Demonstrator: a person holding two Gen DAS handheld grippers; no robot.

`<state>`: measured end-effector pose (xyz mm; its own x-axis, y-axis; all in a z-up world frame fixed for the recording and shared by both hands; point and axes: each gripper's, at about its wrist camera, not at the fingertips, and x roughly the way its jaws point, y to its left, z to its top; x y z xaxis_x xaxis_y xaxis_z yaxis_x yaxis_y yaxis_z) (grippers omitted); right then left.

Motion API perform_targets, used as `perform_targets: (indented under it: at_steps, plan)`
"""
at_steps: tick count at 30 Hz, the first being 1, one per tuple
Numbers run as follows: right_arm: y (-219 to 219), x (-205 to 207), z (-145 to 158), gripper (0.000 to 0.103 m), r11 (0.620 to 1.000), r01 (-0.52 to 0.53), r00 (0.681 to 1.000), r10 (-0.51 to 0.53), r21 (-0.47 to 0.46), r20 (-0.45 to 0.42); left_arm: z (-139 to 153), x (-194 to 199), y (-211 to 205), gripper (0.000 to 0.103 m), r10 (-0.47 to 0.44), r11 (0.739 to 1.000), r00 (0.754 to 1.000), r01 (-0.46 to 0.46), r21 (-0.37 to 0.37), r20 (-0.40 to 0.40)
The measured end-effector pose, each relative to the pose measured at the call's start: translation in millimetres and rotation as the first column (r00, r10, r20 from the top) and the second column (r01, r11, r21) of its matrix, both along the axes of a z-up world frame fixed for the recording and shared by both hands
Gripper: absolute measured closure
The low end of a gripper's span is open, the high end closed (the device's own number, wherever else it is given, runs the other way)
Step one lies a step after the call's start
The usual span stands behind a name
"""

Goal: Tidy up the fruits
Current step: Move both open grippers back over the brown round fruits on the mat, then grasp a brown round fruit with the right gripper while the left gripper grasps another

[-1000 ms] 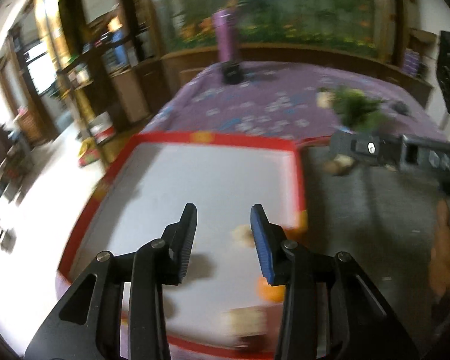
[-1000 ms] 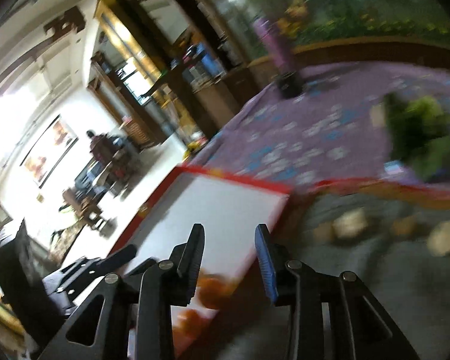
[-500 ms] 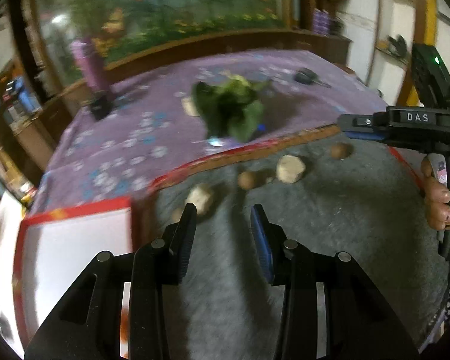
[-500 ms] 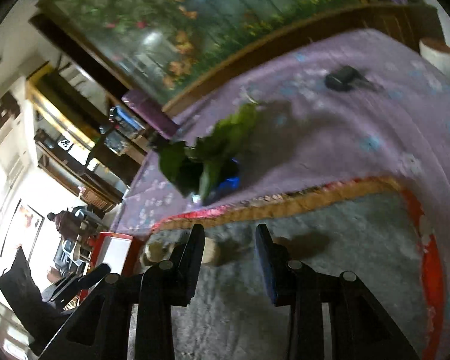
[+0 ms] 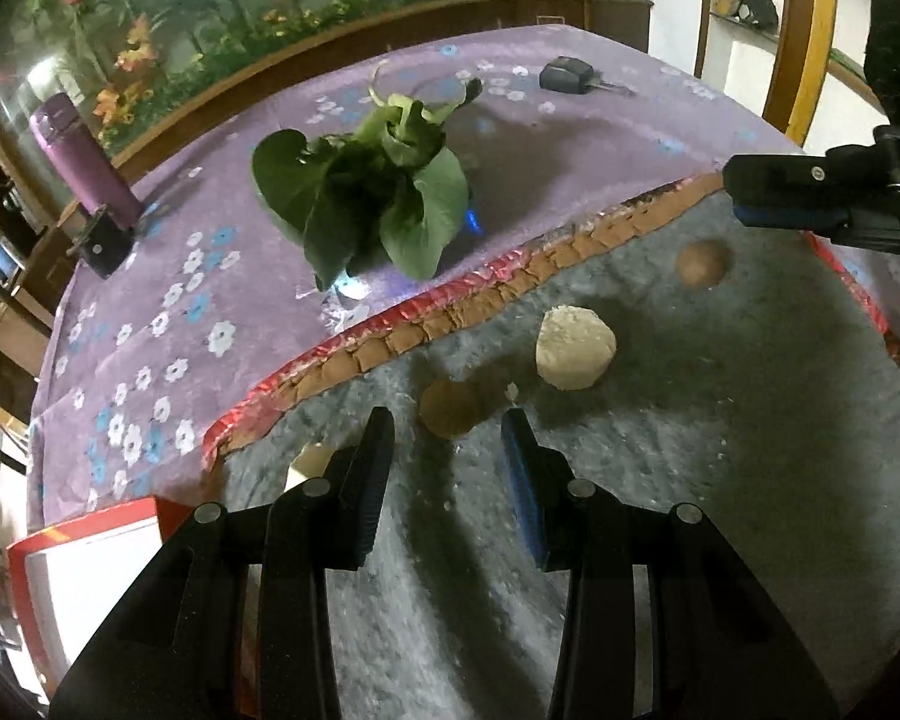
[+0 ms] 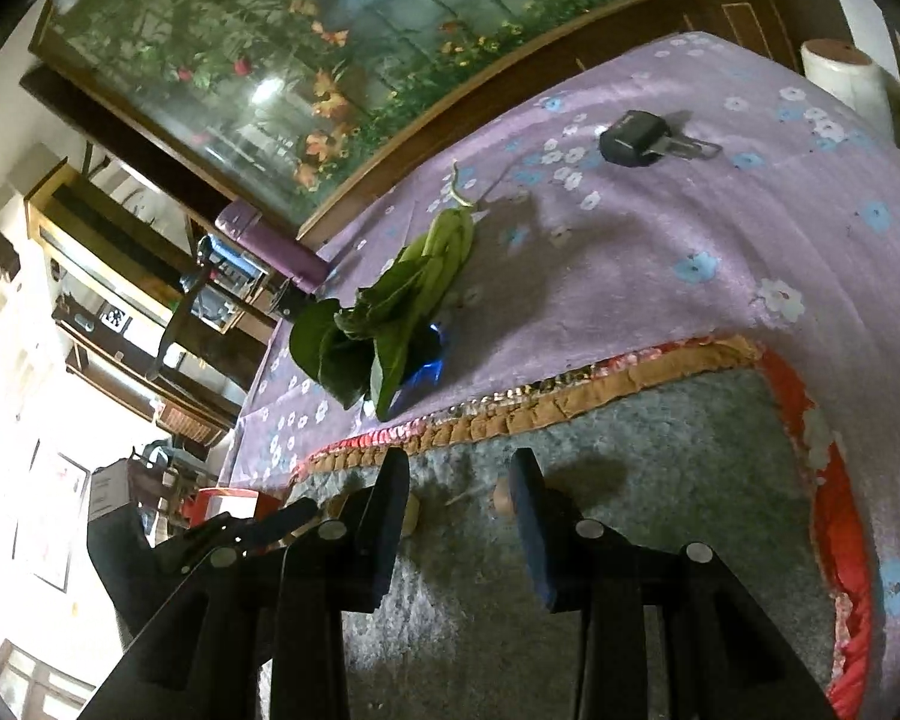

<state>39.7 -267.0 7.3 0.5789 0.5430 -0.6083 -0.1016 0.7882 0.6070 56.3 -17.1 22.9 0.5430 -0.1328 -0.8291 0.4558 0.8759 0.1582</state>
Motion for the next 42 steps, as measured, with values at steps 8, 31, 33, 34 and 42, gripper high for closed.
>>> perform_targets:
  at_steps: [8, 31, 33, 34, 42]
  plan:
    - [3.7, 6.9, -10.8, 0.069, 1.0, -0.018, 0.998, 0.018, 0.004, -0.056, -7.3, 4.6, -9.6, 0.07, -0.02, 1.0, 1.0, 0.02, -0.009, -0.012]
    - [44.3, 12.8, -29.3, 0.08, 0.961, -0.083, 0.995, 0.063, -0.263, -0.083, -11.1, 1.8, -16.6, 0.082, -0.027, 0.997, 1.0, 0.027, -0.069, -0.001]
    - [52.2, 9.4, -28.3, 0.08, 0.936, -0.082, 0.996, 0.065, -0.342, -0.059, -10.9, 2.0, -14.8, 0.082, -0.016, 0.996, 1.0, 0.015, -0.085, -0.008]
    - [54.7, 8.6, -28.5, 0.08, 0.929, -0.081, 0.996, 0.067, -0.36, -0.052, -11.0, 2.1, -13.6, 0.082, -0.01, 0.995, 1.0, 0.009, -0.094, -0.012]
    - [40.6, 5.2, -21.9, 0.08, 0.949, -0.034, 0.999, 0.03, -0.313, -0.017, -9.4, -10.5, -3.3, 0.082, 0.051, 0.987, 0.998, -0.054, -0.152, -0.022]
